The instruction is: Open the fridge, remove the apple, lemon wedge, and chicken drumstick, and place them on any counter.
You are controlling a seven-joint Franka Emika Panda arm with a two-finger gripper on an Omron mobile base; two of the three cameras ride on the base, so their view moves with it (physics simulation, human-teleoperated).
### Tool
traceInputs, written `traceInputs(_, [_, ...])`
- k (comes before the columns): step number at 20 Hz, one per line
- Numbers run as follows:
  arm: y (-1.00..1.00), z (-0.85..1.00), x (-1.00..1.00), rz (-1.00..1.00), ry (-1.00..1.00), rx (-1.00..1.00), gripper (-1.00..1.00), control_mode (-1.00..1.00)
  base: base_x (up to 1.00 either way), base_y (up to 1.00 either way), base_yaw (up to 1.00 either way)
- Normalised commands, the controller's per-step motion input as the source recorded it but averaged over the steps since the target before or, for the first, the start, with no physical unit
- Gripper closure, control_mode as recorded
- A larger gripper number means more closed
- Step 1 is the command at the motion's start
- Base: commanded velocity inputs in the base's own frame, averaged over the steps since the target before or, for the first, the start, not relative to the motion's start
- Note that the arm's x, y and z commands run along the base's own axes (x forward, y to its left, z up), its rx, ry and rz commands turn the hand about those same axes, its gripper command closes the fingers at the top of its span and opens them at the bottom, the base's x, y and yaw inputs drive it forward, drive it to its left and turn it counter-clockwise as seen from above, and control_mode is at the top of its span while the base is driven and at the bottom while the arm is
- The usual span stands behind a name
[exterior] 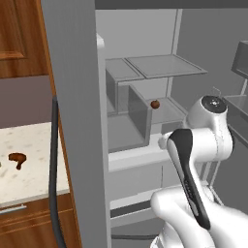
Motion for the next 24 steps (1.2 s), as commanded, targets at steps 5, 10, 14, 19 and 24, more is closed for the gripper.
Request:
traceInputs(5, [-0.06,-0.04,0.54,-0.08,0.0,-0.02,-1.0,-1.0,0.0,0.0,0.0])
traceInputs(10, [-0.11,0.0,0.51,-0.05,0.0,0.0,-1.0,-1.0,0.0,0.0,0.0])
traceInputs(14, [-0.14,0.0,0.42,-0.02,-0.01,0.02,-1.0,-1.0,0.0,0.0,0.0])
traceInputs(19, [-0.22,-0.08,0.35,-0.01,-0.08,0.0,-1.0,-1.0,0.0,0.0,0.0])
traceInputs(24, [-0.24,-0.15,0.21,0.0,-0.12,0.0,-1.0,-1.0,0.0,0.0,0.0])
